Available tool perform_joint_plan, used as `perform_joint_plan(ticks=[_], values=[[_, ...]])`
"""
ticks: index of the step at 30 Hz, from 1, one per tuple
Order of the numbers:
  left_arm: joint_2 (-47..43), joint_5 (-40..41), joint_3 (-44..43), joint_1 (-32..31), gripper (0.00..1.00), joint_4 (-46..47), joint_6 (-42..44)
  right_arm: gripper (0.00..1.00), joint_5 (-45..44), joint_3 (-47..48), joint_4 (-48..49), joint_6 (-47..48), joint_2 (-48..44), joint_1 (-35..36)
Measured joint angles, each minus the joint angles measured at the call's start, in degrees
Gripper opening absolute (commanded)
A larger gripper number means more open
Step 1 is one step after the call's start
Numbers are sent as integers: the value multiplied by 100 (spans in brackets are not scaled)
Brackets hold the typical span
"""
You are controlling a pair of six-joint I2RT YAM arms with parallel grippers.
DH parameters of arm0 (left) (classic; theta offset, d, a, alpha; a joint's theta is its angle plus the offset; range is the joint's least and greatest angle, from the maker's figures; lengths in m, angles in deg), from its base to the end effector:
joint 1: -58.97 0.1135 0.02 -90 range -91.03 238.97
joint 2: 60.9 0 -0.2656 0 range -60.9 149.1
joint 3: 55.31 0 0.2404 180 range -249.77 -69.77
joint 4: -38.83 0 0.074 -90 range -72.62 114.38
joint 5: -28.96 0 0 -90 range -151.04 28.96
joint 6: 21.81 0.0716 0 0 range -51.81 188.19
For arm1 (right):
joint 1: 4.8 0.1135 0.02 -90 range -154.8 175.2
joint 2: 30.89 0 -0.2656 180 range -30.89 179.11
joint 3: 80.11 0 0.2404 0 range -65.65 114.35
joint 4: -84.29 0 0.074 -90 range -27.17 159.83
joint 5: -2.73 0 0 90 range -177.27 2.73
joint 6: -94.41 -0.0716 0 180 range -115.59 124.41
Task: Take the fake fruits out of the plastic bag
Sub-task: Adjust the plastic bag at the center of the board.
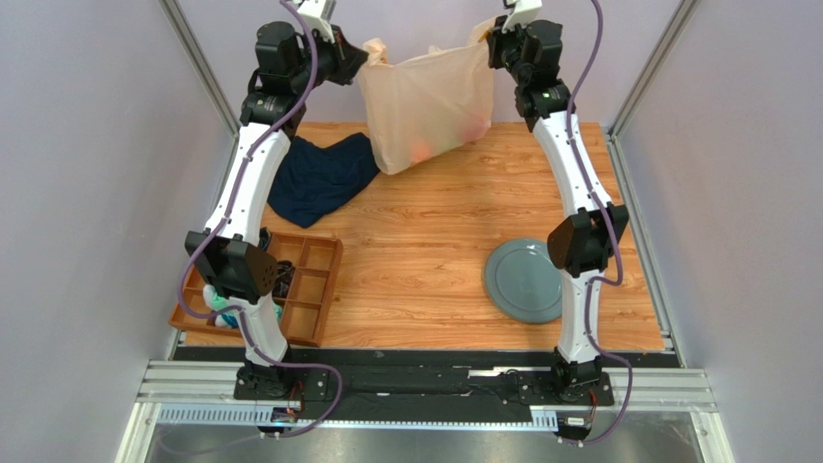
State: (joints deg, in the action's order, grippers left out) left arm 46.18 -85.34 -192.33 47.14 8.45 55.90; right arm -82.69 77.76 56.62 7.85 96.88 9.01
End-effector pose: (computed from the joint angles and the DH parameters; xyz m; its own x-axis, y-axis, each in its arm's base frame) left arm 0.4301 -0.1202 0.4863 -0.1328 -0.1704 -0.9764 0.5745 0.7895 -0.2159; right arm 0.5190 0.1335 0.4502 0.0600 -0.0468 -0.9971 -0.3124 0.9478 -0.0633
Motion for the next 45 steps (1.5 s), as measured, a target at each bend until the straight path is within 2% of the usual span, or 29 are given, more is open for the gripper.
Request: perform_joint_plan(ticks=[2, 4, 8, 9, 10, 11, 12, 13, 15, 19, 23, 25, 28, 32, 34, 36, 38, 42, 45], values=[[-44, -83, -85, -144, 0, 28, 15, 0, 39, -662, 227, 101, -448, -118], [-299, -201, 221, -291, 0, 125, 2, 0, 66, -1679, 334, 164, -1187, -195], [-1499, -581, 2105, -531, 0, 249, -120, 0, 195, -4398, 568, 225, -3174, -407], [-1843, -686, 2680, -568, 0, 238, -170, 8, 243, -5108, 555, 243, -3729, -446], [-2168, -782, 3281, -612, 0, 299, -221, 22, 317, -5827, 501, 260, -4286, -466], [-2479, -855, 3856, -656, 0, 321, -247, 38, 389, -6465, 345, 284, -4802, -463], [-2704, -903, 4293, -688, 0, 293, -273, 61, 457, -7071, 247, 345, -5261, -457], [-2953, -927, 4848, -715, 0, 297, -308, 68, 522, -7565, 151, 404, -5619, -457], [-3292, -953, 5635, -721, 0, 188, -415, 75, 632, -8459, -442, 557, -6179, -494], [-3550, -970, 6446, -721, 0, 55, -638, 81, 957, -8786, -1742, 643, -6273, -503], [-3729, -975, 6511, -719, 0, 83, -691, 82, 1425, -7884, -2494, 667, -6310, -407], [-3851, -975, 6522, -719, 0, 164, -699, 82, 1541, -7309, -2470, 699, -6426, -175], [-4081, -975, 6728, -719, 0, 350, -763, 73, 1617, -6824, -2260, 863, -6719, 509], [-4190, -977, 6944, -719, 0, 369, -839, 45, 1714, -6763, -2076, 1117, -6745, 1266], [-4203, -977, 6999, -719, 0, 382, -866, 37, 1709, -6763, -1961, 1152, -6389, 1456], [-4207, -977, 7016, -719, 0, 387, -885, 22, 1668, -6765, -1832, 1099, -5899, 1513], [-4214, -975, 7036, -719, 0, 417, -892, 13, 1580, -6828, -1646, 1029, -5368, 1528], [-4238, -973, 7055, -715, 0, 426, -892, 10, 1360, -7204, -1545, 944, -4570, 1574], [-4264, -973, 7055, -715, 0, 428, -892, 9, 1209, -7440, -1534, 957, -4457, 1720]])
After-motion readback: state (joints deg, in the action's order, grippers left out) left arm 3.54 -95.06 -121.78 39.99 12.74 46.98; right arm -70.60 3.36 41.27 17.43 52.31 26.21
